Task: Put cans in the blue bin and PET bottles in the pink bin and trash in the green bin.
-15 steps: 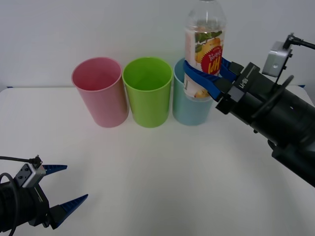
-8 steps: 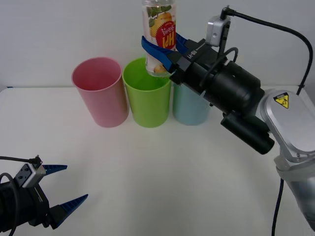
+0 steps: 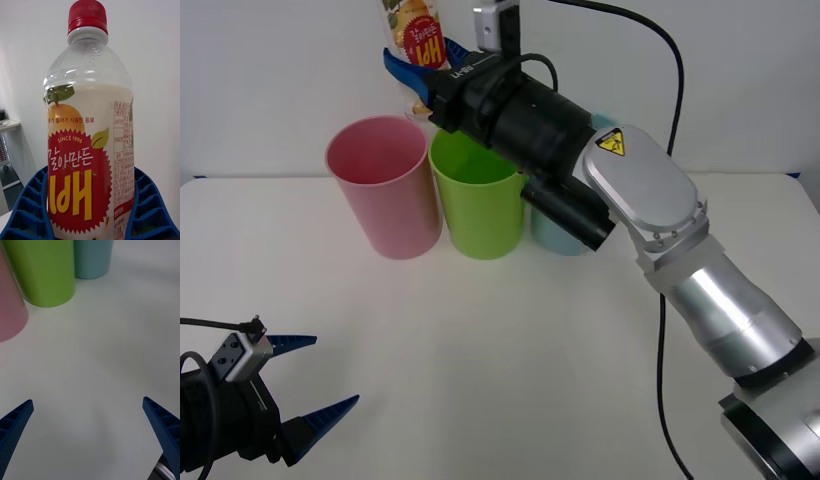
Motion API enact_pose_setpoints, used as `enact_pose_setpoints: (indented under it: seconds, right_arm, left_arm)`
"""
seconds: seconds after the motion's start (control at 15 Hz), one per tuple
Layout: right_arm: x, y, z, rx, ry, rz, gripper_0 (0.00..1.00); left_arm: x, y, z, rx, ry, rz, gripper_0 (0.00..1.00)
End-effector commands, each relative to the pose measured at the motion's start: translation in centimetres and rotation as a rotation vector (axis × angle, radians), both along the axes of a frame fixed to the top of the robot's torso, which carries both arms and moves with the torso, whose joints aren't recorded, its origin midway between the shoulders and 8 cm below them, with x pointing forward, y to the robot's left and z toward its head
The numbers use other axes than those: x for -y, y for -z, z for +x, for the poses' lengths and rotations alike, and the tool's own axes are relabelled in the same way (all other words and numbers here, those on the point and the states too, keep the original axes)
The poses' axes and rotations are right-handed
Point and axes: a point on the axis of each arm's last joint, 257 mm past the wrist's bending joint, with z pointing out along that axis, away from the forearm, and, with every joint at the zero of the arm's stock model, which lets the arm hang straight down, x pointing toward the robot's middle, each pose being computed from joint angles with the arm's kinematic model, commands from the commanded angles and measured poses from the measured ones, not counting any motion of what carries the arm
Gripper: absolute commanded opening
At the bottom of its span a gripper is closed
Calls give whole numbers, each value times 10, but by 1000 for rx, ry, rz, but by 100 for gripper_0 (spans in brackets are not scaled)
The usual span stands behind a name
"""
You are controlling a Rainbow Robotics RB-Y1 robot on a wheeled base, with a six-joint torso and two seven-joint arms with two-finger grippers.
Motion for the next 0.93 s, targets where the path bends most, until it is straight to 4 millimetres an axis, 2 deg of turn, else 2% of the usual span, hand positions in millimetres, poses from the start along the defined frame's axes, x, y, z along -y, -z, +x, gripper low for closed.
enact_pose_setpoints:
  seconds: [0.07,0.2,0.47,0.8,0.93]
  right_arm:
    - [-30,9,19,8,31,-74,0]
    - [-44,18,26,18,44,-130,0]
    - [-80,36,26,-10,23,-189,0]
    - [-100,51,48,-52,73,-249,0]
    - [-100,60,55,-71,91,-264,0]
  left_arm:
    - [0,0,0,0,0,0,100]
    - [0,0,0,0,0,0,100]
    - [0,0,0,0,0,0,100]
    - [0,0,0,0,0,0,100]
    - [0,0,0,0,0,0,100]
